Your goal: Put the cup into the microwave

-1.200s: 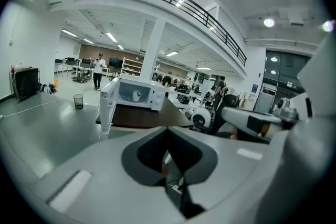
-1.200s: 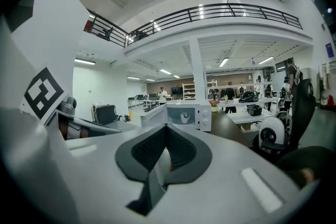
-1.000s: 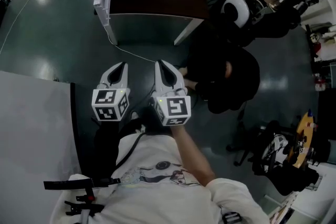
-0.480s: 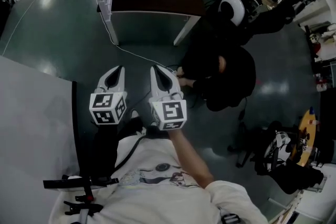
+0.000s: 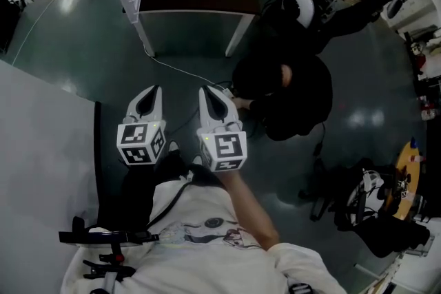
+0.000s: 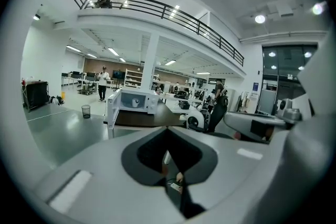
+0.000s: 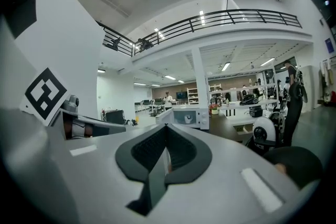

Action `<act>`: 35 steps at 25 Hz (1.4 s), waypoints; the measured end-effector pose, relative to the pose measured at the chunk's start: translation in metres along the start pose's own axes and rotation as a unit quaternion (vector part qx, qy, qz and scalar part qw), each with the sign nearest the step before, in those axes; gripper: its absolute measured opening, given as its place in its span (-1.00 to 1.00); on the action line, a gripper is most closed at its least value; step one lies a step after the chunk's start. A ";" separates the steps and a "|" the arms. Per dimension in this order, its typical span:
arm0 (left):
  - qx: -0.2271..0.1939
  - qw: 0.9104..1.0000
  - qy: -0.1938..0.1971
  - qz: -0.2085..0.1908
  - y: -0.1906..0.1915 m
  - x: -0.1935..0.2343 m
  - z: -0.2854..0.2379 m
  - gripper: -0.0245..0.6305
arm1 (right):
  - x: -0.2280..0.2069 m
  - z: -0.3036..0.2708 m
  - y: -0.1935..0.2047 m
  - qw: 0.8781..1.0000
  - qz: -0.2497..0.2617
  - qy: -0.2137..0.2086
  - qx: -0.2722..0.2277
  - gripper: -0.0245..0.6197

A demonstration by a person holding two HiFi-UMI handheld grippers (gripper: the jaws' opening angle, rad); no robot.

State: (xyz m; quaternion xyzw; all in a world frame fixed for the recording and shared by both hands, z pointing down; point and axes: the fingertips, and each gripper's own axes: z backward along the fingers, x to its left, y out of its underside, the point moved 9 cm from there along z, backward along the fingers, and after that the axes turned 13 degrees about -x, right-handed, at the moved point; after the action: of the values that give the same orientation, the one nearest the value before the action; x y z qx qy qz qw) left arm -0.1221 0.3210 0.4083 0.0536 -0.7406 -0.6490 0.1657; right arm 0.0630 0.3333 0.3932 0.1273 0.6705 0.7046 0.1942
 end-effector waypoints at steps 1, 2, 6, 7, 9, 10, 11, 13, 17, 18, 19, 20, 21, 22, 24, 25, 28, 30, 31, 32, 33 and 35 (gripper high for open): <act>-0.002 1.000 0.000 -0.001 -0.001 -0.003 0.001 -0.93 | -0.001 0.003 -0.002 1.000 -0.001 -0.001 -0.002 -0.92; -0.004 1.000 0.001 -0.002 -0.002 -0.005 0.001 -0.93 | -0.002 0.005 -0.004 1.000 -0.001 -0.001 -0.005 -0.92; -0.016 1.000 0.005 -0.008 -0.009 -0.011 -0.001 -0.93 | -0.005 0.009 -0.010 1.000 0.003 0.002 -0.015 -0.92; -0.020 1.000 0.007 -0.010 -0.012 -0.012 -0.003 -0.93 | -0.006 0.008 -0.011 1.000 0.003 0.004 -0.018 -0.92; -0.029 0.999 0.012 -0.016 -0.018 -0.013 -0.009 -0.93 | -0.011 0.006 -0.014 1.000 0.005 0.010 -0.025 -0.92; -0.034 0.999 0.015 -0.018 -0.022 -0.014 -0.011 -0.93 | -0.013 0.005 -0.016 0.999 0.006 0.014 -0.028 -0.92; -0.037 0.999 0.018 -0.020 -0.025 -0.013 -0.013 -0.93 | -0.014 0.004 -0.019 0.999 0.008 0.017 -0.031 -0.92; -0.044 0.999 0.022 -0.022 -0.030 -0.011 -0.017 -0.93 | -0.015 0.000 -0.024 0.999 0.014 0.024 -0.039 -0.92; -0.051 0.998 0.030 -0.026 -0.035 -0.010 -0.020 -0.93 | -0.018 -0.002 -0.029 0.998 0.019 0.034 -0.050 -0.92; -0.053 0.998 0.032 -0.027 -0.037 -0.010 -0.021 -0.93 | -0.018 -0.002 -0.030 0.998 0.020 0.036 -0.052 -0.92; -0.054 0.998 0.035 -0.028 -0.038 -0.010 -0.021 -0.93 | -0.018 -0.003 -0.031 0.998 0.020 0.038 -0.053 -0.92; -0.055 0.997 0.036 -0.029 -0.039 -0.009 -0.022 -0.93 | -0.018 -0.003 -0.032 0.998 0.021 0.040 -0.054 -0.92; -0.055 0.997 0.037 -0.030 -0.039 -0.007 -0.022 -0.93 | -0.017 -0.004 -0.032 0.997 0.021 0.041 -0.055 -0.92; -0.055 0.997 0.038 -0.030 -0.039 -0.006 -0.022 -0.93 | -0.016 -0.005 -0.032 0.997 0.022 0.043 -0.055 -0.92; -0.054 0.997 0.039 -0.031 -0.039 -0.003 -0.023 -0.93 | -0.015 -0.007 -0.031 0.997 0.025 0.046 -0.055 -0.92; -0.054 0.997 0.040 -0.031 -0.040 -0.001 -0.023 -0.93 | -0.014 -0.008 -0.031 0.997 0.026 0.048 -0.055 -0.92; -0.053 0.997 0.041 -0.031 -0.044 0.007 -0.026 -0.93 | -0.007 -0.017 -0.032 0.997 0.032 0.045 -0.052 -0.93; -0.052 0.997 0.039 -0.030 -0.044 0.012 -0.027 -0.93 | -0.003 -0.021 -0.031 0.997 0.035 0.041 -0.051 -0.93; -0.052 0.997 0.039 -0.029 -0.043 0.014 -0.027 -0.93 | -0.001 -0.022 -0.031 0.997 0.038 0.039 -0.050 -0.93; -0.051 0.998 0.039 -0.028 -0.043 0.015 -0.027 -0.93 | -0.001 -0.023 -0.030 0.997 0.040 0.039 -0.048 -0.93; -0.050 0.998 0.038 -0.028 -0.042 0.016 -0.027 -0.93 | 0.000 -0.024 -0.030 0.997 0.042 0.039 -0.047 -0.93; -0.049 0.998 0.038 -0.026 -0.042 0.017 -0.027 -0.93 | -0.001 -0.024 -0.030 0.997 0.043 0.039 -0.046 -0.93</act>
State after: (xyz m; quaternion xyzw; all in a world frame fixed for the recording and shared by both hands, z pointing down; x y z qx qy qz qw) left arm -0.1353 0.2839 0.3731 0.0895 -0.6997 -0.6859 0.1787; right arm 0.0562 0.3122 0.3615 0.1196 0.6383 0.7468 0.1434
